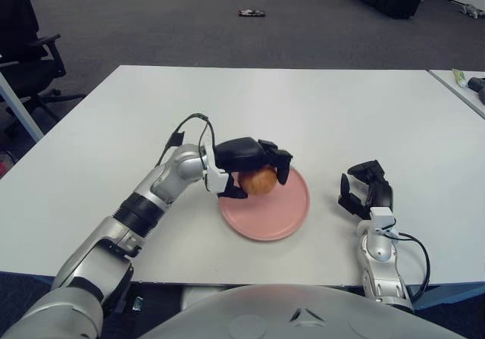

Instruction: Put the apple into the plate.

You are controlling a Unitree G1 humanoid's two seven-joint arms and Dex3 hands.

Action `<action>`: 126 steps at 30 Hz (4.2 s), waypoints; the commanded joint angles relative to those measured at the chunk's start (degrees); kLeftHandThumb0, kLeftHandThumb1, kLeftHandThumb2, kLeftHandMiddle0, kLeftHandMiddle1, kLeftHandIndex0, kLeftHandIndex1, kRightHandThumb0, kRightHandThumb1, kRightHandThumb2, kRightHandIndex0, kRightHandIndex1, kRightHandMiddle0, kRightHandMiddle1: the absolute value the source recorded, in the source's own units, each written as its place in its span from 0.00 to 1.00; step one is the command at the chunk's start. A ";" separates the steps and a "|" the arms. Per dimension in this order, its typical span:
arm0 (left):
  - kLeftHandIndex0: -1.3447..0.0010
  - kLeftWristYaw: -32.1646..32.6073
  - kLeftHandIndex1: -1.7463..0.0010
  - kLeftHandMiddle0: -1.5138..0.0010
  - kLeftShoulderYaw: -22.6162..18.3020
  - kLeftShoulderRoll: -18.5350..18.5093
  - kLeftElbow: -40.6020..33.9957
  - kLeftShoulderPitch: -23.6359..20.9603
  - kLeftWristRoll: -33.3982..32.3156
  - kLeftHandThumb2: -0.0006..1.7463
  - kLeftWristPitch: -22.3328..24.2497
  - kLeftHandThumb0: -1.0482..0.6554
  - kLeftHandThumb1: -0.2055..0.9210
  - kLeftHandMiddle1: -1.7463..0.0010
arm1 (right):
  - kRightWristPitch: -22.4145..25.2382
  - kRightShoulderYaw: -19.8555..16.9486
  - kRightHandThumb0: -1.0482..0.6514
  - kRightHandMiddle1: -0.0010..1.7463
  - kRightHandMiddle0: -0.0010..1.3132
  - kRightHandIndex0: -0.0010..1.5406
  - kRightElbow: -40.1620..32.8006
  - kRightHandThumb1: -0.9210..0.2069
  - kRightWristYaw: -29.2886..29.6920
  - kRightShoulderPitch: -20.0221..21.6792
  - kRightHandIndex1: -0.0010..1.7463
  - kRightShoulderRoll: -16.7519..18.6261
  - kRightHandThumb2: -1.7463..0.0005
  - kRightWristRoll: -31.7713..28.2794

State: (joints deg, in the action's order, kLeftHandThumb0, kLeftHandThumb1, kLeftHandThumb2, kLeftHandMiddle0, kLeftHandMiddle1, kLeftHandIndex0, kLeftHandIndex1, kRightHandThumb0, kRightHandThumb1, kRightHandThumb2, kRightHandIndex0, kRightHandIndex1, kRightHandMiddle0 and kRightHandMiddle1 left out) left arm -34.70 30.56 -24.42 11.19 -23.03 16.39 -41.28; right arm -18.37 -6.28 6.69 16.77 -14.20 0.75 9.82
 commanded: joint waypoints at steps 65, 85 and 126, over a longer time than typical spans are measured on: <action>1.00 21.11 0.94 1.00 9.75 2.05 18.91 -5.43 25.51 0.60 -19.05 0.01 1.00 0.97 | -0.95 0.07 0.38 1.00 0.29 0.44 1.15 0.27 0.08 0.78 0.79 -0.41 0.46 0.31; 1.00 21.96 1.00 1.00 8.89 2.73 20.63 -4.18 23.12 0.62 -20.01 0.00 1.00 1.00 | -0.99 0.07 0.38 1.00 0.29 0.44 1.38 0.27 -0.40 0.96 0.79 -0.59 0.46 -0.02; 0.99 38.95 0.91 0.96 -23.10 9.94 7.31 16.24 0.23 0.69 3.45 0.06 1.00 0.97 | -3.22 0.08 0.39 1.00 0.29 0.45 2.67 0.27 -1.12 1.09 0.79 -0.31 0.46 -0.55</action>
State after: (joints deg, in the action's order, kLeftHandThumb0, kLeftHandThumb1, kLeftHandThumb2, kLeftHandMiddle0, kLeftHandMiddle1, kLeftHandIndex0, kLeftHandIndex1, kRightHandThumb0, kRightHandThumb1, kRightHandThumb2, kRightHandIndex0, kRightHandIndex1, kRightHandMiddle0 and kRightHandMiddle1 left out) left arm 1.68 10.07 -16.20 16.69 -8.47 18.83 -39.68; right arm -20.70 -6.10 8.47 15.65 -14.16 0.66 9.73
